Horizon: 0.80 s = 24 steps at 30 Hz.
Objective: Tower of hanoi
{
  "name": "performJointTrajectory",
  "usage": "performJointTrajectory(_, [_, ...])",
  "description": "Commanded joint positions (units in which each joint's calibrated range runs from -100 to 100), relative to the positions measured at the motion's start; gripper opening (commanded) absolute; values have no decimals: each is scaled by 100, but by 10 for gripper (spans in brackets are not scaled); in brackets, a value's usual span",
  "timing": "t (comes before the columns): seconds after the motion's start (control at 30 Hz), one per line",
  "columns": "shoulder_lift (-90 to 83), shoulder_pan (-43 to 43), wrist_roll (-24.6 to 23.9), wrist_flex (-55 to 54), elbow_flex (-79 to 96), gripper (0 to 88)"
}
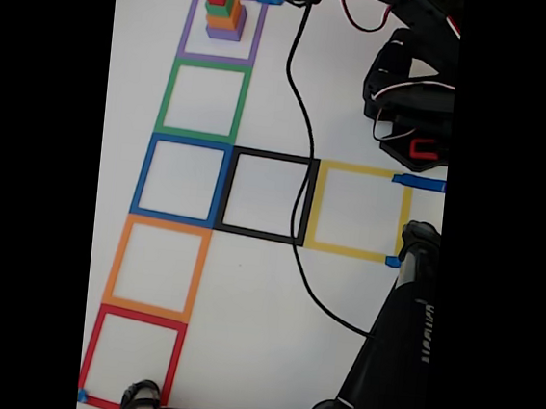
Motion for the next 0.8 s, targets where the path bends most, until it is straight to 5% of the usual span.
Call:
performJointTrajectory(0.0, [158,437,72,-144,-279,2])
performJointTrajectory(0.13, [408,686,72,-881,448,25])
performJointTrajectory(0.33, [941,849,72,-4330,2794,102])
performJointTrajectory(0.57, [1296,743,72,-5172,3330,245])
performJointTrajectory(0.77, [2532,945,72,-6346,3421,269])
